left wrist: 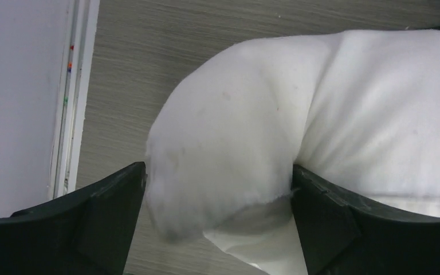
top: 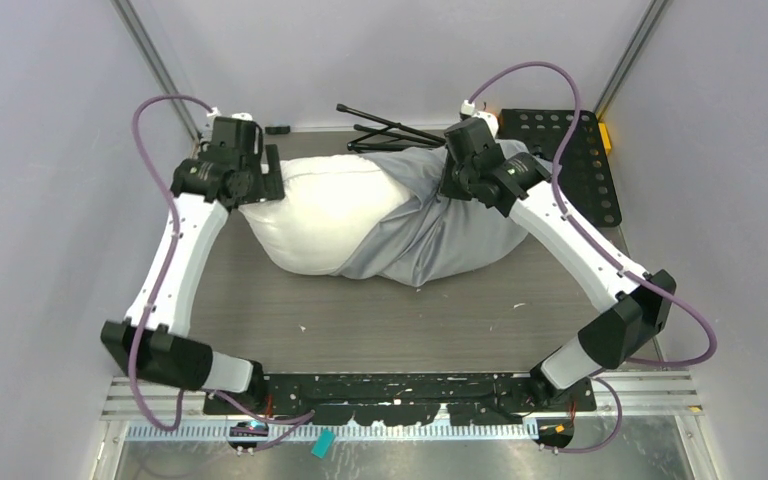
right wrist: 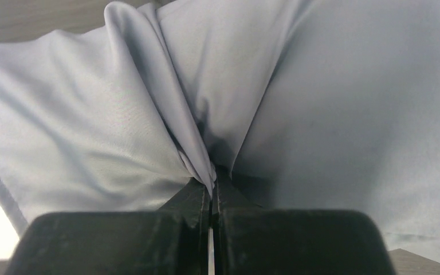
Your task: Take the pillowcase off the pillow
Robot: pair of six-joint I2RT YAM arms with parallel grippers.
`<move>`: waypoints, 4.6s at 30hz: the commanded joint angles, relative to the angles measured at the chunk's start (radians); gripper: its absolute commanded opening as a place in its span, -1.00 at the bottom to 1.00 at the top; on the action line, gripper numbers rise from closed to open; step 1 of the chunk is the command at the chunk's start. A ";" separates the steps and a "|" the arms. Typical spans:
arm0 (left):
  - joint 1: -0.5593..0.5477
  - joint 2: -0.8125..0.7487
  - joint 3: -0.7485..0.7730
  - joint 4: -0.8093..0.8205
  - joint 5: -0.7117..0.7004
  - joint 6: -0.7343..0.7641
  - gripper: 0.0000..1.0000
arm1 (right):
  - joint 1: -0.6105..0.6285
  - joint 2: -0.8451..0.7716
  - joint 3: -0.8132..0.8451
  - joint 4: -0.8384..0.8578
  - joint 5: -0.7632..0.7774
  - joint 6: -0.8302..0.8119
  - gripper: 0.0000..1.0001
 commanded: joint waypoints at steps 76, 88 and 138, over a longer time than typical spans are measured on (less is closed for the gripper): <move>0.123 -0.235 -0.741 0.835 0.240 -0.363 1.00 | 0.077 -0.049 -0.247 0.252 0.045 -0.097 -0.99; 0.126 0.018 -0.694 0.974 0.423 -0.457 0.61 | 0.074 -0.200 -0.425 0.249 0.034 -0.075 -1.00; 0.112 -0.423 -0.515 0.486 0.354 -0.373 0.96 | 0.037 -0.386 -0.385 0.041 -0.260 -0.092 0.75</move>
